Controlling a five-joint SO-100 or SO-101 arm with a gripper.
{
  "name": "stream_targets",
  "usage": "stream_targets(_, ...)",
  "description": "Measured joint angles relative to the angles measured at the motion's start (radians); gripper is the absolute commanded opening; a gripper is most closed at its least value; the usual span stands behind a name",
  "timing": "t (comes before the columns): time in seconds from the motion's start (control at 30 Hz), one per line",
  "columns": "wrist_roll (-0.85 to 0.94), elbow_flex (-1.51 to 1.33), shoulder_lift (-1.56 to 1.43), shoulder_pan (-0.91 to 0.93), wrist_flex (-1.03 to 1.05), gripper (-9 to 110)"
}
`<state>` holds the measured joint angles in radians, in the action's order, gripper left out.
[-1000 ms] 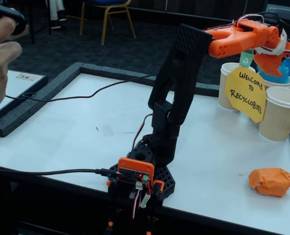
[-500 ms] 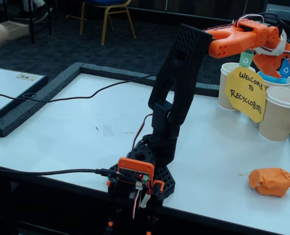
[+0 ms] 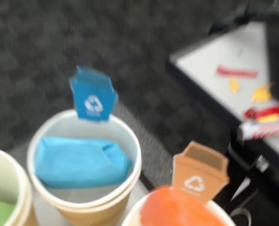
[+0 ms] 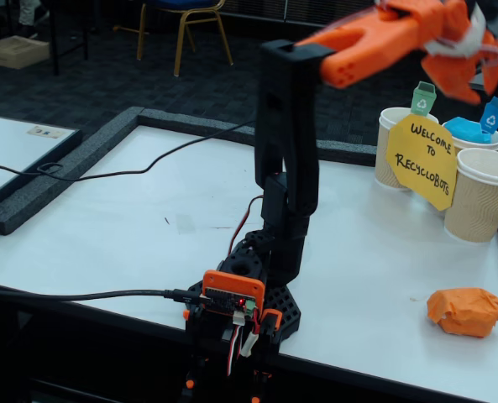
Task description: Sort rubbish by color.
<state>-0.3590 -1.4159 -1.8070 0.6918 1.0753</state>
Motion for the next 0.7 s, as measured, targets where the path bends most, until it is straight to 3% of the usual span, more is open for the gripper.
stream_targets(0.7, 0.0, -0.265, -0.632, 0.0, 0.284, 0)
